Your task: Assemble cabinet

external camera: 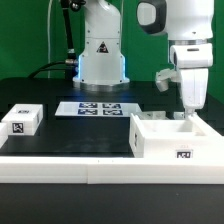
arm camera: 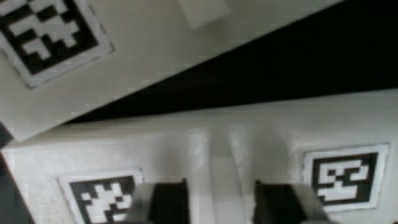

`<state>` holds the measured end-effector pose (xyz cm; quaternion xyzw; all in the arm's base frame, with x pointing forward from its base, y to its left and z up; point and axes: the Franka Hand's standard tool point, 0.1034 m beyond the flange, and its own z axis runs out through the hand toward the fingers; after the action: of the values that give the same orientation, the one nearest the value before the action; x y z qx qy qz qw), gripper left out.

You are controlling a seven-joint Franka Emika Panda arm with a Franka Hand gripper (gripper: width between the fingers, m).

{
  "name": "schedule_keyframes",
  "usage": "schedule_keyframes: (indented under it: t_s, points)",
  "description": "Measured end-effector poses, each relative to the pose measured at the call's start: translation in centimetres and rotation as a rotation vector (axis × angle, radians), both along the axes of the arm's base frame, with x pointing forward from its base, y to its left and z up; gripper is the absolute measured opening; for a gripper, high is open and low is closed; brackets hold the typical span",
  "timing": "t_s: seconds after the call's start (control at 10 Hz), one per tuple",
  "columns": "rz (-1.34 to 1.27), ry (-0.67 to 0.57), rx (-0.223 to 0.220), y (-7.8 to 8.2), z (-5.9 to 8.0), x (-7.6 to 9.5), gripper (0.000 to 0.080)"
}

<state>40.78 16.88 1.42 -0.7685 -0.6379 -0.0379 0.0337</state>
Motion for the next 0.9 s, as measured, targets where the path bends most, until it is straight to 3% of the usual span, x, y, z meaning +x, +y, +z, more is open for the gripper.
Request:
schedule_keyframes:
  t_s: [0.6, 0.9]
  points:
    - [0.0, -0.001, -0.002, -0.1, 0.2, 0.1, 0.0067]
    - [0.011, -0.022, -0.034, -1.2, 3.2, 1.0, 0.0068]
